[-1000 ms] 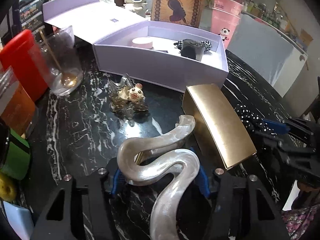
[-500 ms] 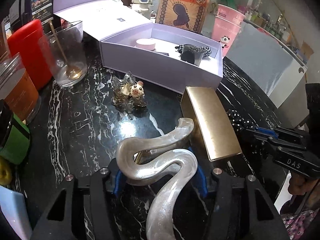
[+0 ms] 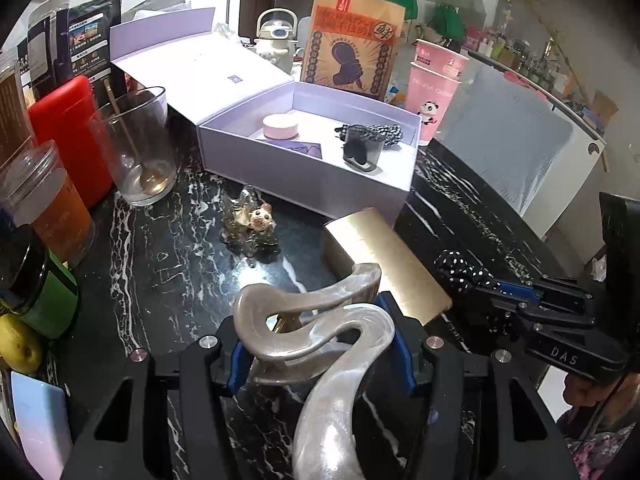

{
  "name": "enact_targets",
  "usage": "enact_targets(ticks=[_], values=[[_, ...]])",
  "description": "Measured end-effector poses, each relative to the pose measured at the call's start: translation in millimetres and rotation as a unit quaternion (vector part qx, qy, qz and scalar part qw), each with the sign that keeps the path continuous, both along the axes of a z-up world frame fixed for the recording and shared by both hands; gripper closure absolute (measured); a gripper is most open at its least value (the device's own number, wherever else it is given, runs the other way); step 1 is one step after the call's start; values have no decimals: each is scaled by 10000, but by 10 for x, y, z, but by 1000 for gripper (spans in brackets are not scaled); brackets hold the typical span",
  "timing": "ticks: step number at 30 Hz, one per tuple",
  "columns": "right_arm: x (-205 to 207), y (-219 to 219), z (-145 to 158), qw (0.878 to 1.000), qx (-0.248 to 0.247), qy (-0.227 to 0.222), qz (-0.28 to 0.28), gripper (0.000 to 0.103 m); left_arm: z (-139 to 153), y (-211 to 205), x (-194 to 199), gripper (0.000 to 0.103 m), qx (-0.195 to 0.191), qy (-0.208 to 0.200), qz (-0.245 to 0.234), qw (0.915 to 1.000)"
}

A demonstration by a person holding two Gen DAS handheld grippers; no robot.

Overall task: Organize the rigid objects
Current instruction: 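Lift the wavy ornament and polka-dot scrunchie and carry them toward the lavender box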

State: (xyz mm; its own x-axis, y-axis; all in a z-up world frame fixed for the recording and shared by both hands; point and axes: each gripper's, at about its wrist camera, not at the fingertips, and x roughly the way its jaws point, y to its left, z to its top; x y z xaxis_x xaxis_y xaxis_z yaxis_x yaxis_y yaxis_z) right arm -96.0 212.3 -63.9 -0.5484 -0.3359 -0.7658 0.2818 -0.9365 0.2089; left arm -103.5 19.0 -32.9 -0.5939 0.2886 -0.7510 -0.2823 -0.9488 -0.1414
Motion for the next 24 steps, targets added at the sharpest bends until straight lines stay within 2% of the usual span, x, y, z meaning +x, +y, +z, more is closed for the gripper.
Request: enact_targets(ticks=[7,24], values=[[146,8,56,9999,0,113,36,86,56,23,67,48,205,26,-64,9998],[325,119,158,9995,-17,285,135,86,152,328,205,48,119,107,-326,9993]])
